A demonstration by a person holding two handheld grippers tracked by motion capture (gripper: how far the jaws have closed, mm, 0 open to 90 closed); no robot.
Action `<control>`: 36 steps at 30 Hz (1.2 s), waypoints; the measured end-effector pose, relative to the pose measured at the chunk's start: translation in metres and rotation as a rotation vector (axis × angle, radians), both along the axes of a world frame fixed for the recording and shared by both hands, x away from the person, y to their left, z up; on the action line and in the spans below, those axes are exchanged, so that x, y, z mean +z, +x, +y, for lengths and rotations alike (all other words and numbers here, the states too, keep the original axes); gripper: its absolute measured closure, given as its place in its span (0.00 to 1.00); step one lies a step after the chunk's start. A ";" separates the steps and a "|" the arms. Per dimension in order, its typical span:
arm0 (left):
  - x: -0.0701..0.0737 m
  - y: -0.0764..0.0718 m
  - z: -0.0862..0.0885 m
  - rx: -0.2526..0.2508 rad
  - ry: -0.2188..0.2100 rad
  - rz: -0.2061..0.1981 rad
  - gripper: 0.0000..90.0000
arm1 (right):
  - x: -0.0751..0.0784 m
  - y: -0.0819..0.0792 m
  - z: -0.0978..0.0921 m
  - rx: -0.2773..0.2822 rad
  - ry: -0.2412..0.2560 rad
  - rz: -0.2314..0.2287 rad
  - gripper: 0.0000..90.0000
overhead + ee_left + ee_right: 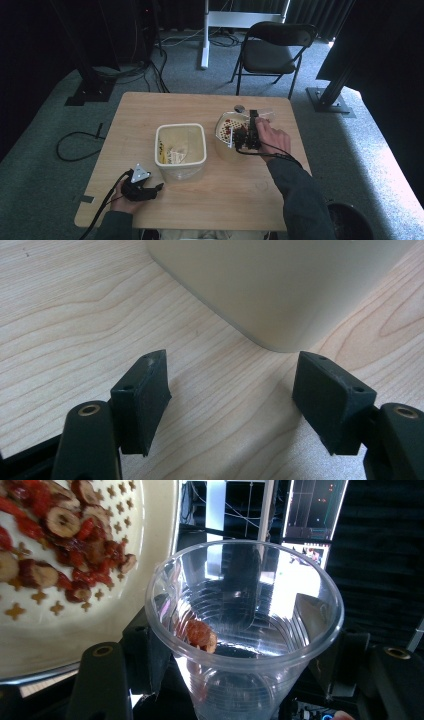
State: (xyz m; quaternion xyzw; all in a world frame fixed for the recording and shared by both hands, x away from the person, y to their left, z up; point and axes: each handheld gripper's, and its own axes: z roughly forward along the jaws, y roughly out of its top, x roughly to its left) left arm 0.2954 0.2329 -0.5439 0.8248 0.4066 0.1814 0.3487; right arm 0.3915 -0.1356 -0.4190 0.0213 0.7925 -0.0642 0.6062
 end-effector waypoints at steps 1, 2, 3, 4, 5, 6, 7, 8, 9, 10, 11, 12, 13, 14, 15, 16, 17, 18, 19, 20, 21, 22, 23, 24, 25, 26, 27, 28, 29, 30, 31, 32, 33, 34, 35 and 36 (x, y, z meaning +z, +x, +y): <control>0.000 0.000 0.000 -0.001 -0.001 0.000 0.35 | 0.002 0.001 -0.002 -0.010 0.010 -0.002 0.38; 0.000 0.000 0.000 -0.002 -0.001 0.000 0.35 | 0.005 0.005 -0.007 -0.049 0.030 -0.014 0.38; 0.000 0.000 0.000 -0.002 -0.001 0.000 0.35 | 0.004 0.004 -0.006 -0.038 0.023 -0.015 0.38; 0.000 0.000 0.000 -0.001 -0.002 -0.001 0.35 | 0.003 0.001 -0.003 -0.017 0.007 -0.008 0.38; 0.000 0.000 0.000 -0.001 -0.002 -0.001 0.35 | 0.003 0.001 -0.003 -0.017 0.007 -0.008 0.38; 0.000 0.000 0.000 -0.001 -0.002 -0.001 0.35 | 0.001 -0.001 -0.001 -0.003 -0.009 -0.004 0.38; 0.000 0.000 0.000 0.000 -0.002 -0.001 0.35 | 0.001 -0.001 -0.001 -0.003 -0.009 -0.004 0.38; 0.000 0.000 0.000 0.000 -0.001 0.000 0.35 | 0.001 0.000 -0.002 -0.002 -0.008 -0.008 0.38; 0.000 0.000 0.000 -0.001 0.000 0.000 0.35 | 0.003 0.001 -0.004 -0.015 0.005 -0.014 0.38; 0.000 0.000 0.000 -0.001 0.000 0.000 0.35 | 0.004 0.003 -0.006 -0.039 0.016 -0.018 0.38; 0.000 0.000 0.000 -0.001 -0.002 -0.001 0.35 | 0.003 0.002 -0.006 -0.036 0.012 -0.017 0.38; 0.000 0.000 0.000 -0.001 -0.002 -0.001 0.35 | 0.002 0.000 -0.004 -0.010 0.000 -0.004 0.38; 0.000 0.000 0.000 -0.001 -0.002 -0.001 0.35 | 0.000 -0.002 -0.002 0.004 -0.011 0.004 0.38; 0.000 0.000 0.000 -0.001 -0.002 -0.001 0.35 | 0.000 -0.001 -0.002 0.002 -0.008 -0.001 0.38; 0.000 0.000 0.000 0.000 -0.001 -0.001 0.35 | 0.001 0.000 -0.002 -0.004 0.003 -0.004 0.38; 0.000 0.000 0.000 -0.001 -0.001 -0.001 0.35 | 0.002 0.001 -0.002 -0.020 0.016 -0.009 0.38; 0.000 0.000 0.000 -0.001 -0.001 -0.001 0.35 | 0.002 0.001 -0.001 -0.015 0.018 -0.006 0.38; 0.000 0.000 0.000 -0.001 -0.001 -0.001 0.35 | 0.001 0.000 0.000 0.001 0.004 0.000 0.38; 0.000 0.000 0.000 -0.001 -0.001 -0.001 0.35 | 0.000 0.000 0.000 0.002 -0.001 0.000 0.38; 0.000 0.000 0.000 -0.002 -0.001 -0.001 0.35 | 0.001 0.001 0.000 -0.007 -0.001 -0.004 0.38; 0.000 0.000 0.000 -0.002 -0.001 -0.001 0.35 | 0.002 0.002 -0.001 -0.020 0.015 -0.009 0.38; 0.000 0.000 0.000 -0.002 -0.002 -0.001 0.35 | 0.002 0.001 0.000 -0.018 0.014 -0.007 0.38; 0.000 0.000 0.000 -0.002 -0.002 -0.001 0.35 | 0.000 0.000 0.001 0.003 -0.005 0.002 0.38; 0.000 0.000 0.000 -0.002 -0.002 -0.001 0.35 | -0.001 -0.001 0.002 0.009 -0.015 0.005 0.38; 0.000 0.000 0.000 -0.002 -0.002 -0.001 0.35 | 0.000 -0.001 0.001 0.000 -0.007 -0.005 0.38; 0.000 0.000 0.000 -0.002 -0.002 -0.001 0.35 | 0.001 0.000 0.001 -0.013 0.017 -0.009 0.38; 0.000 0.000 0.000 -0.002 -0.002 -0.001 0.35 | 0.002 0.000 0.001 -0.011 0.027 -0.005 0.38; 0.000 0.000 0.000 -0.002 -0.002 -0.001 0.35 | 0.001 -0.001 0.002 0.005 0.014 0.000 0.38; 0.000 0.000 0.000 -0.002 -0.002 -0.001 0.35 | 0.000 -0.001 0.002 0.001 0.002 -0.003 0.38; 0.000 0.000 0.000 -0.002 -0.002 -0.001 0.35 | 0.001 0.000 0.000 -0.009 0.008 -0.009 0.38; 0.000 0.000 0.000 -0.002 -0.002 -0.001 0.35 | 0.004 0.002 -0.003 -0.034 0.034 -0.016 0.38; 0.000 0.000 0.000 -0.002 -0.002 -0.001 0.35 | 0.005 0.003 -0.004 -0.048 0.053 -0.020 0.38; 0.000 0.000 0.000 -0.001 -0.003 -0.001 0.35 | 0.004 0.002 -0.002 -0.037 0.047 -0.019 0.38; 0.000 0.000 0.000 -0.001 -0.004 -0.001 0.35 | 0.003 -0.001 0.001 -0.006 0.027 -0.008 0.38; 0.000 0.000 0.000 0.000 -0.004 -0.001 0.35 | 0.001 -0.004 0.003 0.012 0.011 -0.003 0.38; 0.000 0.000 0.000 0.000 -0.004 -0.001 0.35 | 0.001 -0.004 0.003 0.012 0.011 -0.003 0.38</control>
